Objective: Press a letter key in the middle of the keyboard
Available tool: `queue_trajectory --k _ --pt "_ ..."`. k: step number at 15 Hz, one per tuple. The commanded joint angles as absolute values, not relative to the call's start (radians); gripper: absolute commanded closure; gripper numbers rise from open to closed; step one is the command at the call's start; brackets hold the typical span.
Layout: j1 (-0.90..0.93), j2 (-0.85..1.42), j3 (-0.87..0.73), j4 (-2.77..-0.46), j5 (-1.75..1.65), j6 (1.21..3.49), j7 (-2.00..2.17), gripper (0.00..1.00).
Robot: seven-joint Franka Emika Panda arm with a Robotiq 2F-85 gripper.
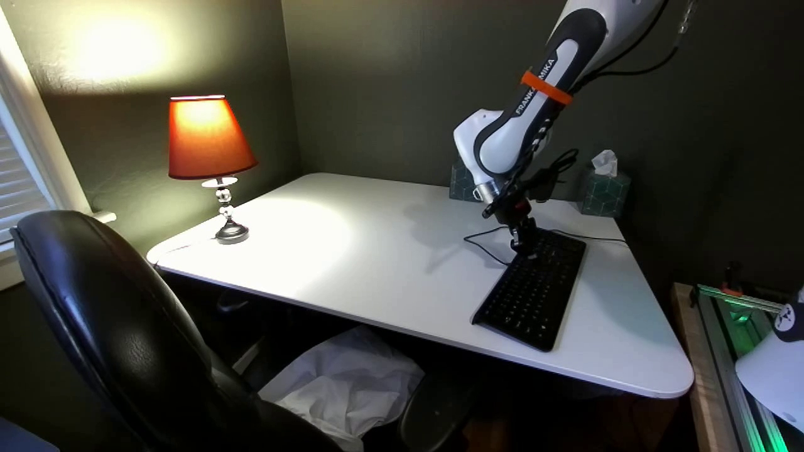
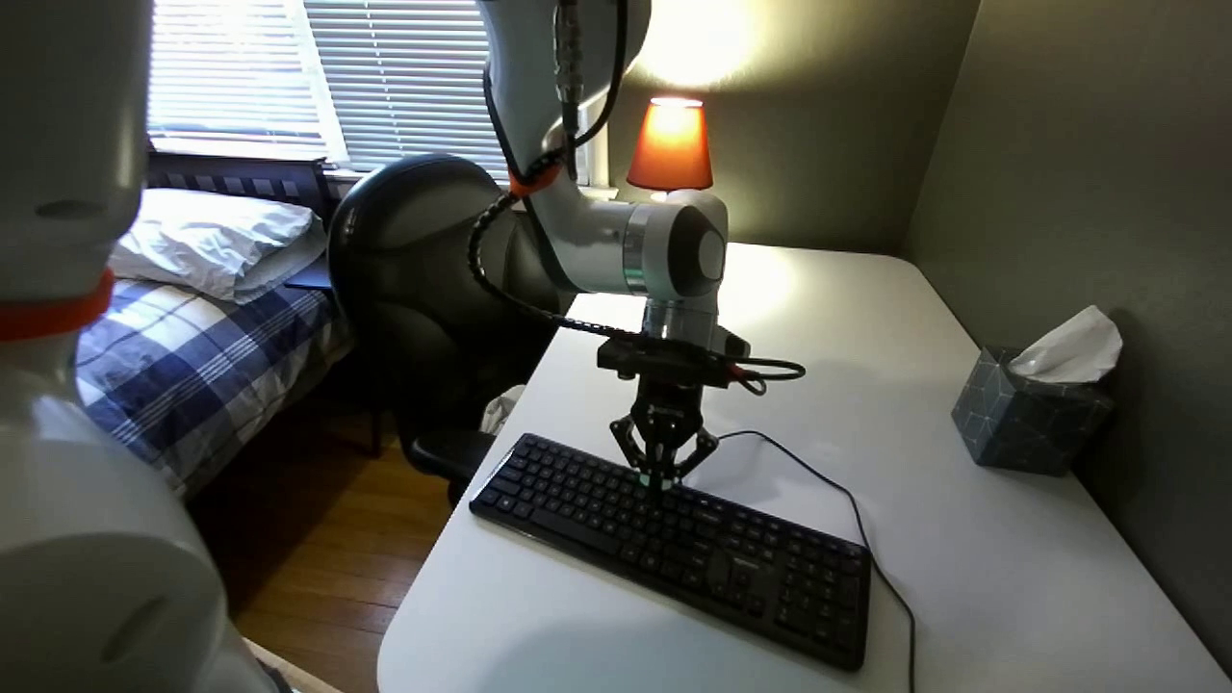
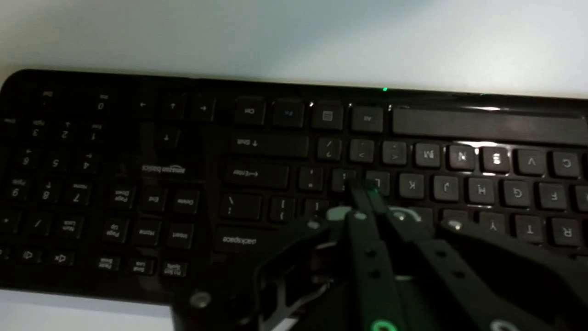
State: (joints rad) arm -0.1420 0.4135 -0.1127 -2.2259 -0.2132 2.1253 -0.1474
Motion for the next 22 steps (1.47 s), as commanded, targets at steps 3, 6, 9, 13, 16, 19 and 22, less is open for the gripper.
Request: queue_trajectory --k 3,6,9,13,16,19,22 --pt "-0.151 0.452 -0.111 -2.198 -0.201 2.120 -0.166 1.00" --pt "-0.152 0.460 -0.110 -2.191 -0.198 2.119 -0.167 1.00" --pt "-0.154 0.469 -0.108 -2.182 -0.195 2.123 -0.173 1.00" --pt "-0.154 0.478 -0.107 -2.172 -0.196 2.122 -0.179 1.00" --pt "-0.155 0.486 -0.105 -2.165 -0.194 2.117 -0.187 1.00" --pt "-0.156 0.495 -0.106 -2.158 -0.194 2.115 -0.187 1.00" --pt "-0.157 0.500 -0.104 -2.153 -0.191 2.112 -0.191 1.00"
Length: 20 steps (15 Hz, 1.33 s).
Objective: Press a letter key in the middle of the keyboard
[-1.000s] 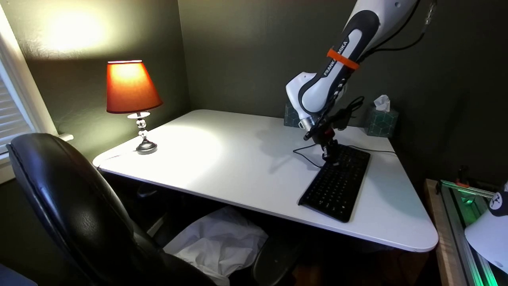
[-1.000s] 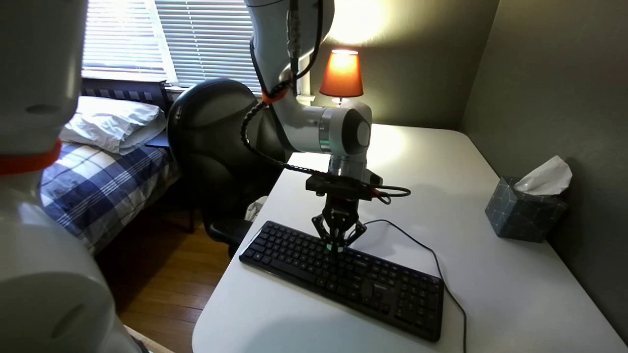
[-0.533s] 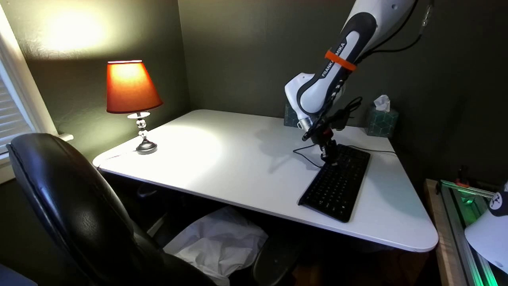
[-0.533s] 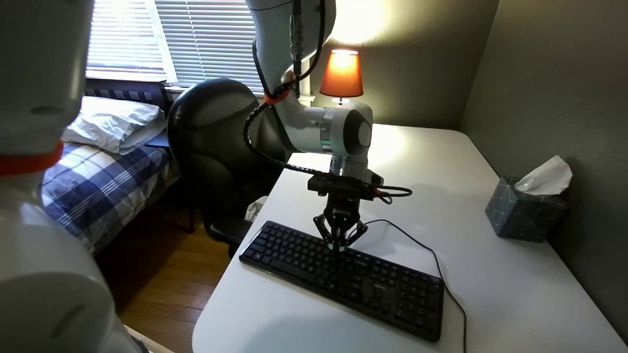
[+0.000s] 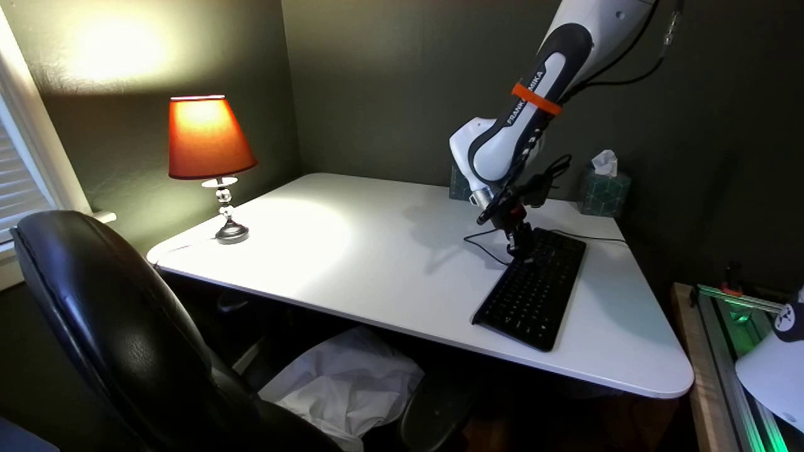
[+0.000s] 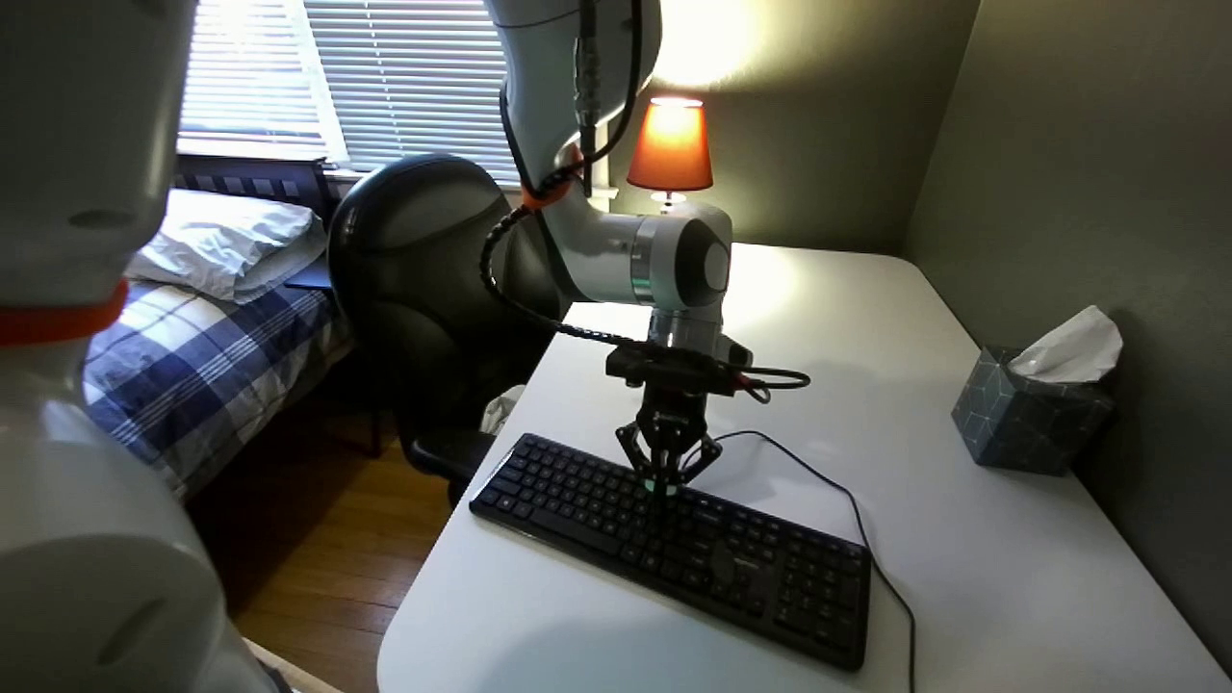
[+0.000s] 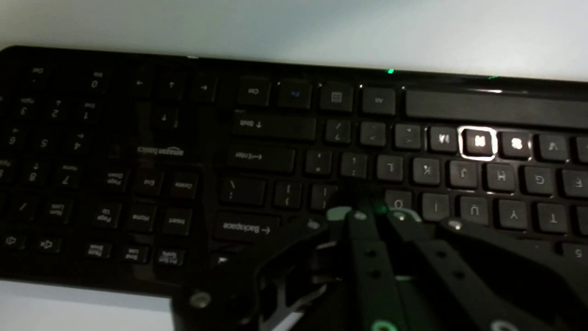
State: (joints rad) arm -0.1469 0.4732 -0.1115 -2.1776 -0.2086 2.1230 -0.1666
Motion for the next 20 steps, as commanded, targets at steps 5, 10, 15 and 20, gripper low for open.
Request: queue_trajectory --k 5,10,15,20 --pt "-0.162 0.501 -0.100 -2.151 -0.184 2.114 -0.211 1.00" --pt "-0.161 0.497 -0.100 -2.157 -0.187 2.117 -0.221 1.00" --pt "-0.161 0.471 -0.101 -2.183 -0.192 2.135 -0.225 1.00" --pt "-0.163 0.434 -0.103 -2.219 -0.194 2.156 -0.227 1.00"
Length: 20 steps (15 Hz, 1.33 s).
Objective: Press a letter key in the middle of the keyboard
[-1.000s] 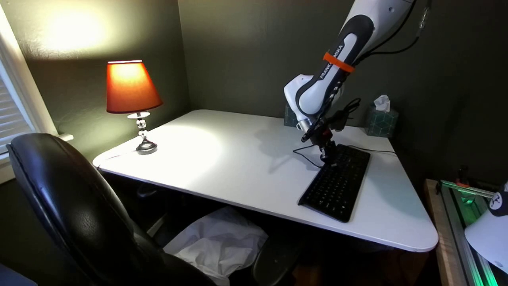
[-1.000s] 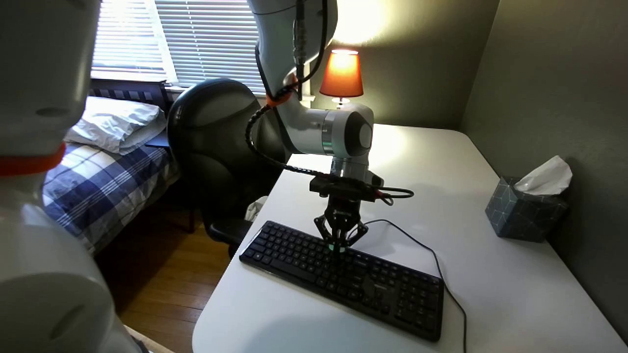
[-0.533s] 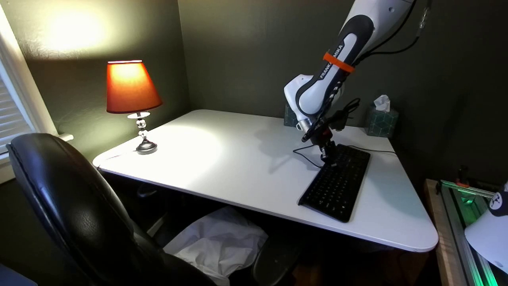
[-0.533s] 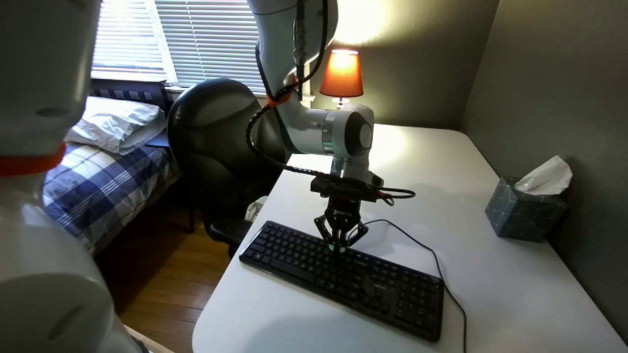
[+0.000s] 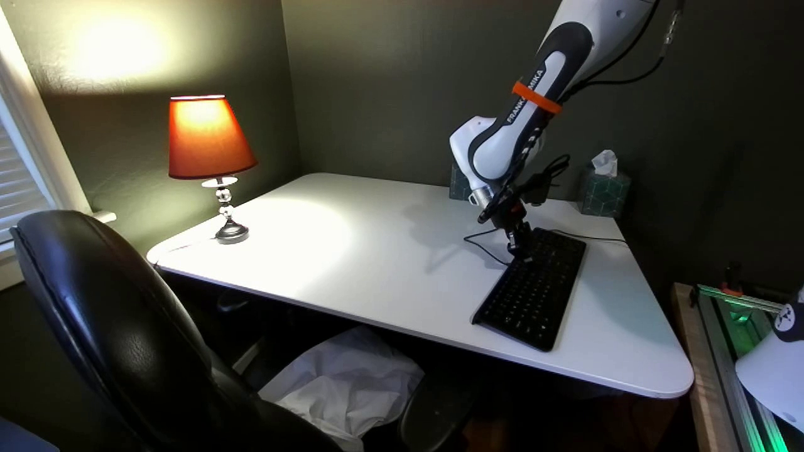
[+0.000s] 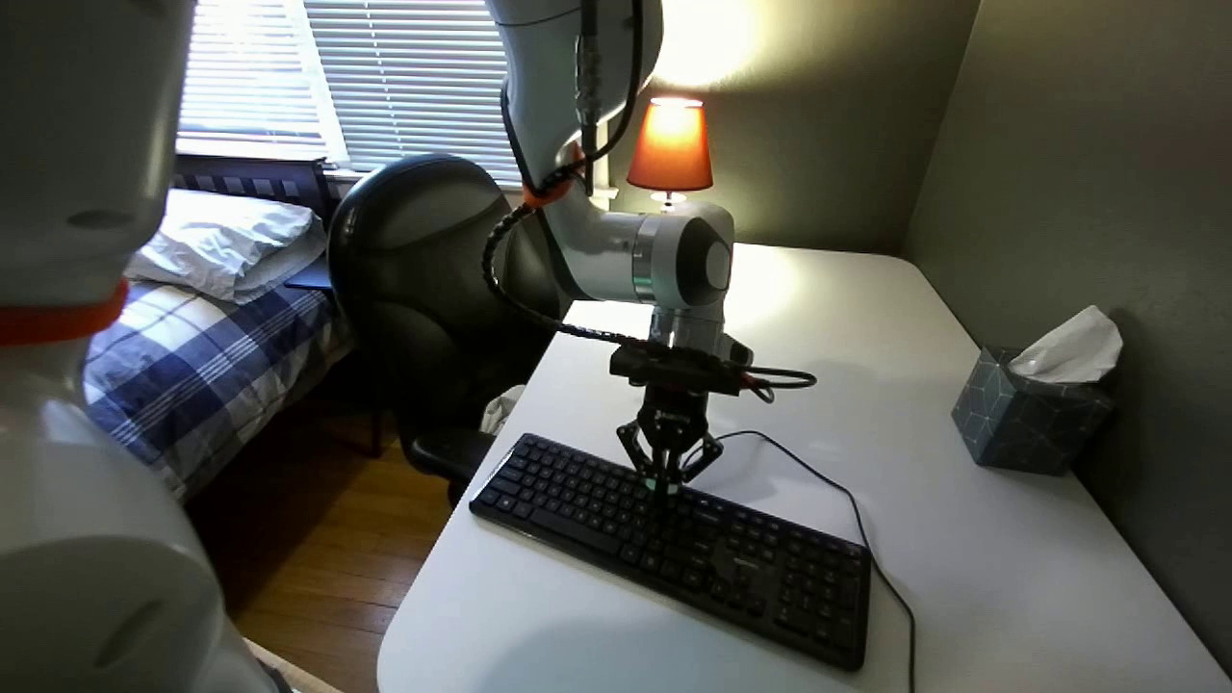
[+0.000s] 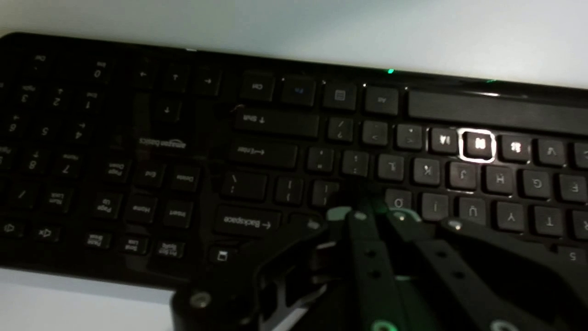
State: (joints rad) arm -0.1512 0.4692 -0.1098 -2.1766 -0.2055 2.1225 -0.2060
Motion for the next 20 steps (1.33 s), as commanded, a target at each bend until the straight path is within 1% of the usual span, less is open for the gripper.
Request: queue_trajectory --k 1,4,5,6,9,10,16,20 --pt "-0.162 0.424 -0.104 -2.230 -0.196 2.164 -0.223 1.00" --pt "-0.160 0.394 -0.107 -2.258 -0.198 2.183 -0.219 1.00" --pt "-0.163 0.383 -0.104 -2.267 -0.188 2.185 -0.221 0.74" --pt "-0.163 0.369 -0.104 -2.281 -0.189 2.195 -0.225 0.73" --pt "-0.164 0.327 -0.103 -2.321 -0.181 2.234 -0.224 0.53" --pt "-0.165 0.310 -0.103 -2.339 -0.177 2.256 -0.228 0.44" --pt "-0.165 0.207 -0.102 -2.453 -0.155 2.424 -0.262 0.00" --pt "-0.160 0.124 -0.103 -2.519 -0.117 2.441 -0.258 0.00"
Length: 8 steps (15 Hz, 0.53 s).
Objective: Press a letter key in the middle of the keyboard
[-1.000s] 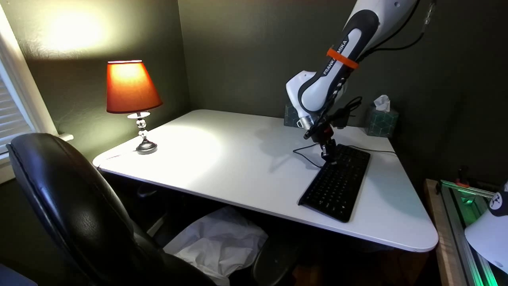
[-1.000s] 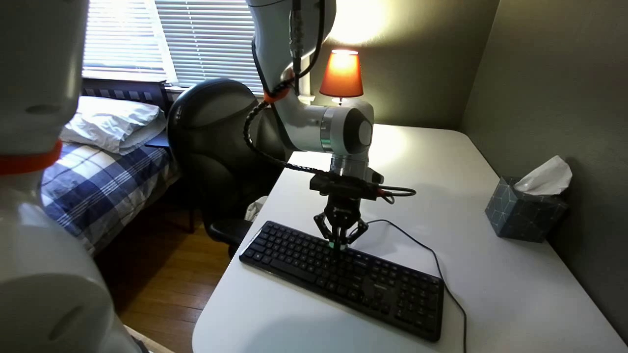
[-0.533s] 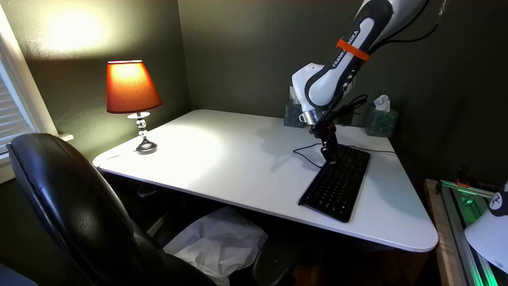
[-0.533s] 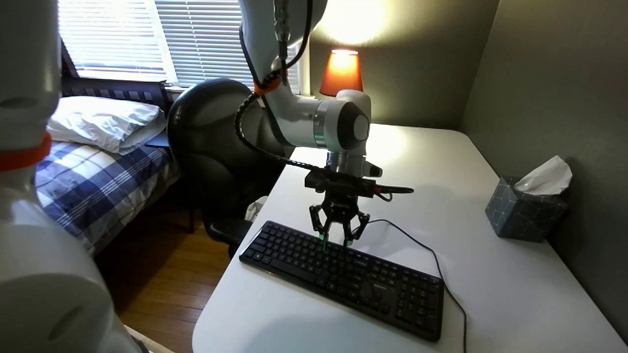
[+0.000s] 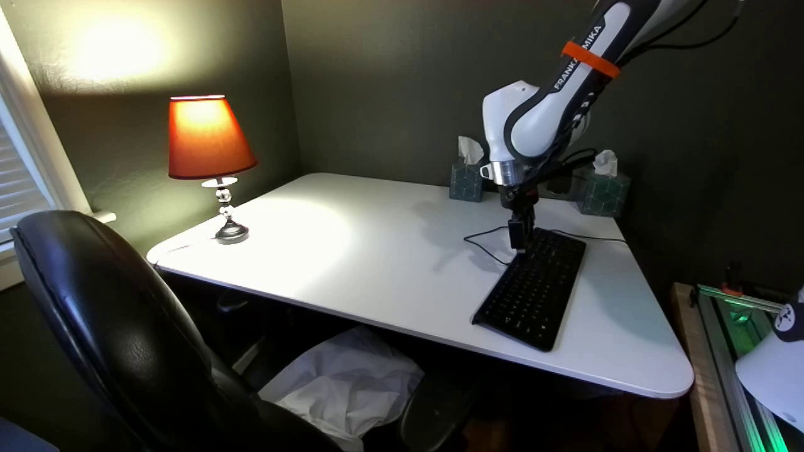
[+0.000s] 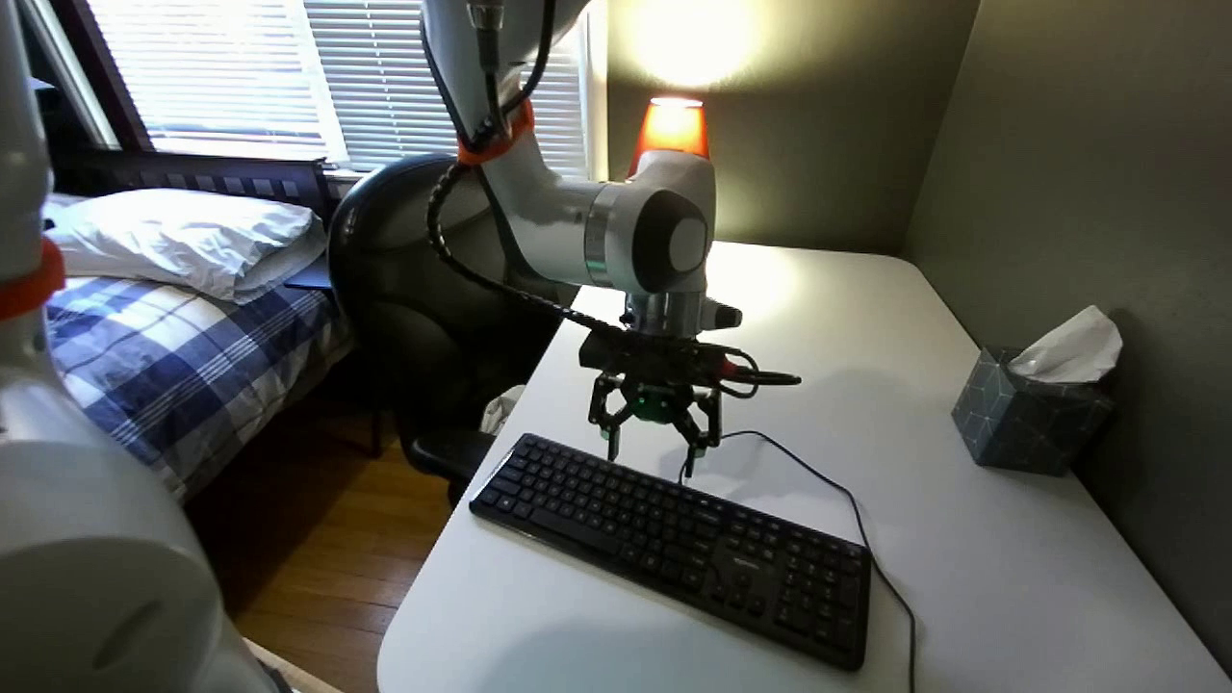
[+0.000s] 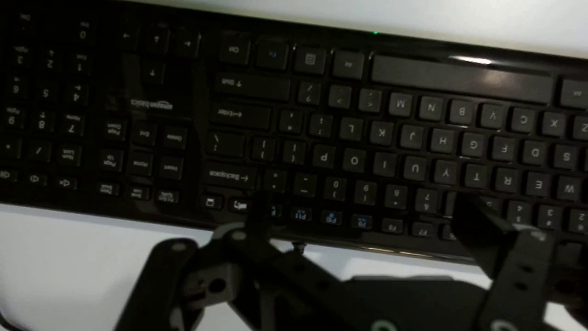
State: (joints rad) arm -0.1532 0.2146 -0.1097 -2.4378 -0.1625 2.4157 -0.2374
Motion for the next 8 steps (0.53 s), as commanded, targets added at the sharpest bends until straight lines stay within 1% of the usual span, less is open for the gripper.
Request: queue_trajectory --k 1,8 --pt "-0.158 0.100 -0.104 -2.533 -0.106 2.431 -0.258 0.00" --pt "-0.138 -0.048 -0.110 -2.584 -0.041 2.362 -0.200 0.00"
